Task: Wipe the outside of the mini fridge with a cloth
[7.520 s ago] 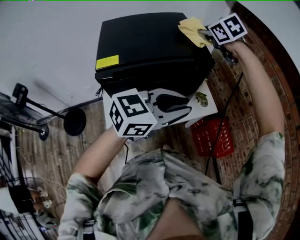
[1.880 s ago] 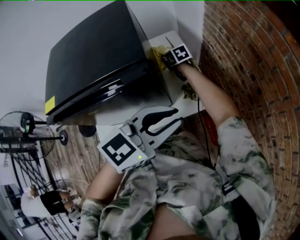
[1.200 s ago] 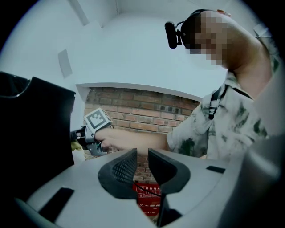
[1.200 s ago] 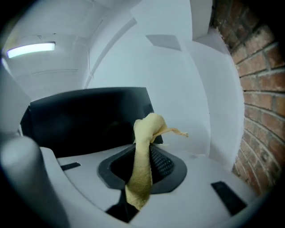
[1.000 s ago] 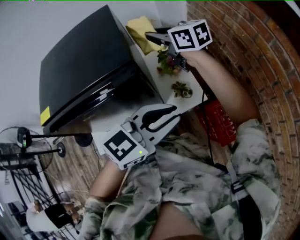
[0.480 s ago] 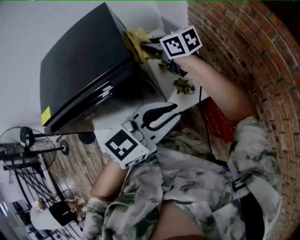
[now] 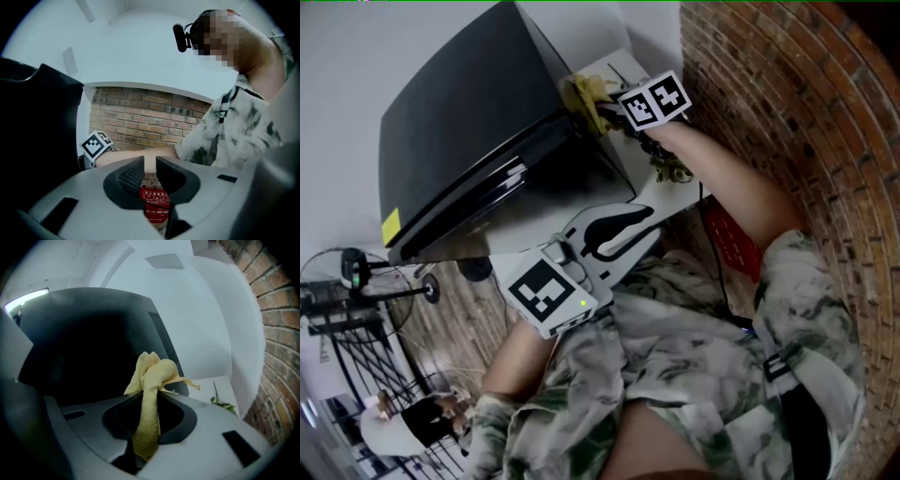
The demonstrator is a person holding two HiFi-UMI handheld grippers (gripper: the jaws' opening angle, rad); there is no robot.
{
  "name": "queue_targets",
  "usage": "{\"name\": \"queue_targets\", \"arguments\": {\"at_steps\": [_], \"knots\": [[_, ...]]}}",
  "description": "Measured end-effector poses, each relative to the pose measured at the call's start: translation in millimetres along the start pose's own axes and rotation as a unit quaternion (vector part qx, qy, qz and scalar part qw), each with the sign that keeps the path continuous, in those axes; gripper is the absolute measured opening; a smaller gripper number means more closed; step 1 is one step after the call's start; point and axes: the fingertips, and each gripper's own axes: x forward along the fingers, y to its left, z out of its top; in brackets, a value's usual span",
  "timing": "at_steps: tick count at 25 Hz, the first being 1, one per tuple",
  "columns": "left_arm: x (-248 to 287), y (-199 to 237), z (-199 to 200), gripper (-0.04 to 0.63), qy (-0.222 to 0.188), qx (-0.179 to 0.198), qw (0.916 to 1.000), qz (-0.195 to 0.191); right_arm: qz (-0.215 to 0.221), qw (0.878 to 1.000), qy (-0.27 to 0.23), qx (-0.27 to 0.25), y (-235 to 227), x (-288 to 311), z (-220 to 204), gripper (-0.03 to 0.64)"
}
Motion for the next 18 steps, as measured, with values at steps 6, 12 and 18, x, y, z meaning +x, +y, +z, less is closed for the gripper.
{"name": "queue_targets", "arguments": {"at_steps": [6, 12, 18], "knots": [[-5, -2, -4, 0.086, 0.006, -0.004, 1.0, 0.004, -0.027, 0.998, 0.053, 0.009, -23, 23, -50, 0.084], [-5, -1, -5, 0.086, 0.007, -0.006, 0.9999, 0.005, -0.048, 0.995, 0.089, 0.009, -45, 33, -87, 0.084], [-1, 0, -6, 0.086, 0.006, -0.007, 1.0, 0.0, -0.058, 0.994, 0.093, 0.007, -53, 19, -89, 0.084]]}}
